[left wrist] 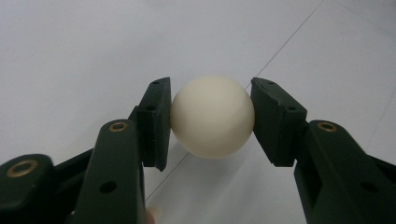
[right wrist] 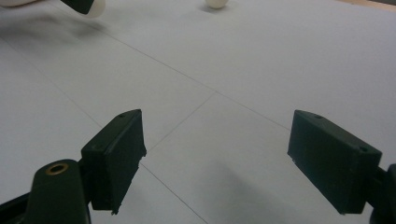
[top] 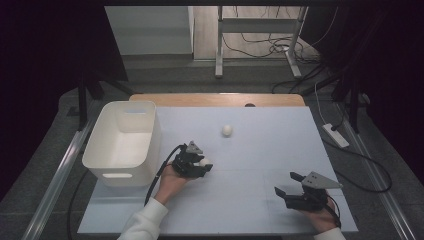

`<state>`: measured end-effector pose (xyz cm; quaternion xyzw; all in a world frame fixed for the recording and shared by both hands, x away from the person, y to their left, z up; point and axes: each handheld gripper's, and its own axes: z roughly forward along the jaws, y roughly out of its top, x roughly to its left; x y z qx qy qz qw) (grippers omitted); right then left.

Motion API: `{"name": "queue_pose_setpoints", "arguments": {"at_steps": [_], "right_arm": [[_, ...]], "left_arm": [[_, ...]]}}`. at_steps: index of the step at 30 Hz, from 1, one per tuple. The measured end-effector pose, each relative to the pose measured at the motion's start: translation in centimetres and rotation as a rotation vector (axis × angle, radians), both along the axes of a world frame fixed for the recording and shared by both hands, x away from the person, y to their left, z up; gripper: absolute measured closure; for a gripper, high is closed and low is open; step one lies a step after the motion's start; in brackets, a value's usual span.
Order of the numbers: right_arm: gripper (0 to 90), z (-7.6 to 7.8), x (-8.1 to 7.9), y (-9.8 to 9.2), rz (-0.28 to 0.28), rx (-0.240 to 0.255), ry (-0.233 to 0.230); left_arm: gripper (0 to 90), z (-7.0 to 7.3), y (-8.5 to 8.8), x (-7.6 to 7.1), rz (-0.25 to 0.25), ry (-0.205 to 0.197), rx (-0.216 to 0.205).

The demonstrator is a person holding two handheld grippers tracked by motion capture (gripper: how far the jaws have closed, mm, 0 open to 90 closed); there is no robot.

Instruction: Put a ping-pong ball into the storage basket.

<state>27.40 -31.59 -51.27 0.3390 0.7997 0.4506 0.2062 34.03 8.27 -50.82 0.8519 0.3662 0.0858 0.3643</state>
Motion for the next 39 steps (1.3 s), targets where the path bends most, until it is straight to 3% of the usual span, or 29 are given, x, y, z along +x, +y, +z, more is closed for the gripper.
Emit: {"name": "queue_pose_setpoints", "arguments": {"at_steps": [17,27,39], "right_arm": [[18.5,0.0,0.0,0.0,-0.001,0.001,-0.003],[18.5,0.1,0.1,0.1,0.002,0.003,-0.009],[18.5,0.1,0.3,0.3,0.005,0.007,-0.01]], "left_arm": [[50.5,1.1,0.6,-0.7,0.008,-0.034,-0.058],[50.5,2.1,1.2,-1.4,0.017,-0.08,-0.092],[50.5,3.3,2.2,-2.2,0.017,-0.119,-0.181]]}}
